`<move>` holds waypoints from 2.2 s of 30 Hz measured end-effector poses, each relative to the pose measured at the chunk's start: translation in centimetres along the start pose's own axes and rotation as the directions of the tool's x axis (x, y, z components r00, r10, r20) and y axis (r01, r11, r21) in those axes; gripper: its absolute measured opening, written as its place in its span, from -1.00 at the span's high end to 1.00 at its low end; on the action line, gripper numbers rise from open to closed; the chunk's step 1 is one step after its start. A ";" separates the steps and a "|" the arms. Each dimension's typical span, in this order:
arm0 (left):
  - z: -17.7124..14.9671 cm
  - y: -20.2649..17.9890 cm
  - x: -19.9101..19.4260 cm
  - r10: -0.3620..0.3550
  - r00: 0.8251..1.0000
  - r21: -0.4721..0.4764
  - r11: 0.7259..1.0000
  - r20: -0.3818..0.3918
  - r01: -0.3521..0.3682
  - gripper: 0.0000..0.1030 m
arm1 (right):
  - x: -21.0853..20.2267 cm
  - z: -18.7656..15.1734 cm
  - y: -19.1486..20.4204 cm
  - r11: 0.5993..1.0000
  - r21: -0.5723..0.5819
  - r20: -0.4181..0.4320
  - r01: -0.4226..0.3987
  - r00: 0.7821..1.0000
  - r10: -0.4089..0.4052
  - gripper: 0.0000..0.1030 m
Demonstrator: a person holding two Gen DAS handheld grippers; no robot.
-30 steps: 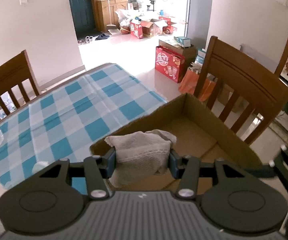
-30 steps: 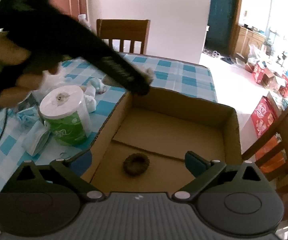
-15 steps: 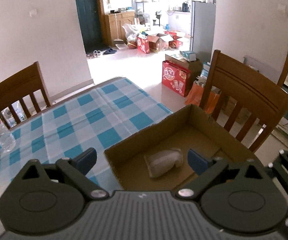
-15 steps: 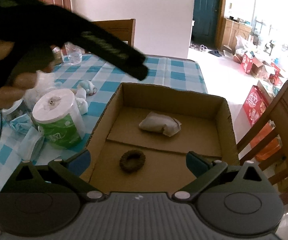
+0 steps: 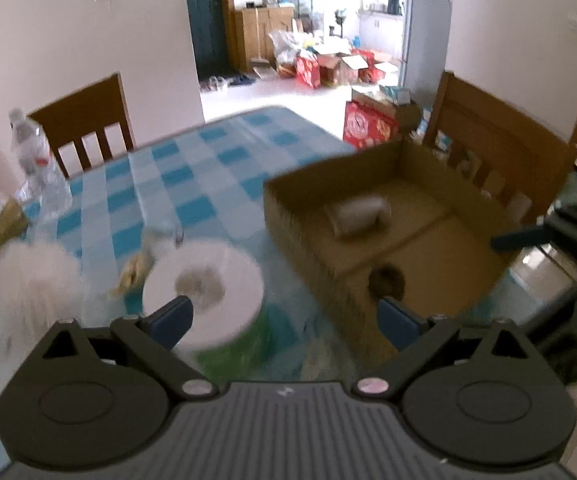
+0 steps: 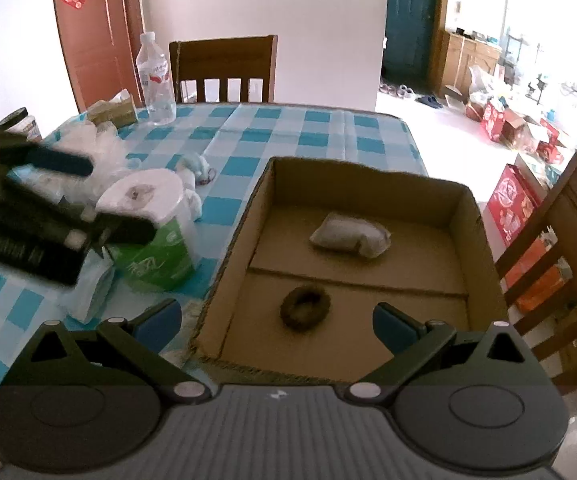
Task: Organize soft objects
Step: 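Move left tool to the blue face mask while right tool approaches the floral sachet, then grasp the blue mask with left tool while right tool grasps the floral sachet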
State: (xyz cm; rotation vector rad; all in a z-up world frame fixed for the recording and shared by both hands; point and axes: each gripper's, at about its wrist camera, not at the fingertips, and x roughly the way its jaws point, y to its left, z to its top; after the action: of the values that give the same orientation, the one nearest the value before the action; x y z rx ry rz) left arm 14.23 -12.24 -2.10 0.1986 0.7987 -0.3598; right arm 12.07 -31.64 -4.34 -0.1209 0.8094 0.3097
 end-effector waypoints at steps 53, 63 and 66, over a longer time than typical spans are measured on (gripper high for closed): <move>-10.9 12.8 1.3 -0.068 0.983 0.069 0.994 -0.173 0.081 -0.91 | 10.1 -5.1 15.1 0.961 0.172 -0.112 0.218 0.973 -0.201 0.22; -10.3 11.0 2.7 -0.079 0.979 0.060 0.994 -0.189 0.092 -0.91 | 7.8 -6.9 16.6 0.993 0.047 -0.148 0.109 0.984 -0.101 0.02; -9.9 10.2 3.7 -0.079 0.977 0.049 0.995 -0.196 0.091 -0.91 | 7.7 -7.1 16.1 0.992 0.053 -0.142 0.116 0.984 -0.107 -0.15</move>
State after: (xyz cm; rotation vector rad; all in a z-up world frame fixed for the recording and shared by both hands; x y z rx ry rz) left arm 13.97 -0.65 -11.19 0.2571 0.9921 -0.4494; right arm 7.08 -16.25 -14.65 -0.1315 0.9458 0.1717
